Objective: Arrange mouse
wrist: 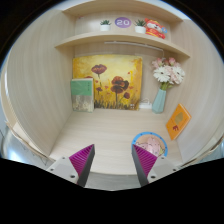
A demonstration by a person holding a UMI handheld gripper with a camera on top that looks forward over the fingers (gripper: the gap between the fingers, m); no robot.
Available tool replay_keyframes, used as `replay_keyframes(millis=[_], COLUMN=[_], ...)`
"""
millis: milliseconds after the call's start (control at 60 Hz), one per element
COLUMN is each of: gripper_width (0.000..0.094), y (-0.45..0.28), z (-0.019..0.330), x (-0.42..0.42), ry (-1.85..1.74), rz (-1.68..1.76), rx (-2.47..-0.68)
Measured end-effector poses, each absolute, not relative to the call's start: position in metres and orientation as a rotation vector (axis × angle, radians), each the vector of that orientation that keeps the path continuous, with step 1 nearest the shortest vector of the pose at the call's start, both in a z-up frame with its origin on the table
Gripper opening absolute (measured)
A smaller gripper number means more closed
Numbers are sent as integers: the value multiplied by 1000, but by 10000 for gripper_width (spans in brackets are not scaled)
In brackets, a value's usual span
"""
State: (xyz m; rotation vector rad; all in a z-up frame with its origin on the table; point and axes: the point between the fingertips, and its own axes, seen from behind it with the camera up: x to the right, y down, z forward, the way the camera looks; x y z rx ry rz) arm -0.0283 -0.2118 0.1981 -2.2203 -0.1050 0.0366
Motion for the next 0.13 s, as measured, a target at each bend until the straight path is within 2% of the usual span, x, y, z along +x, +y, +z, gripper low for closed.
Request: replay_keyframes(millis=[133], gripper_width=[740], y=[-216], z=[199], x=[-34], ry=[-110], rz=[42], rx=[-2220])
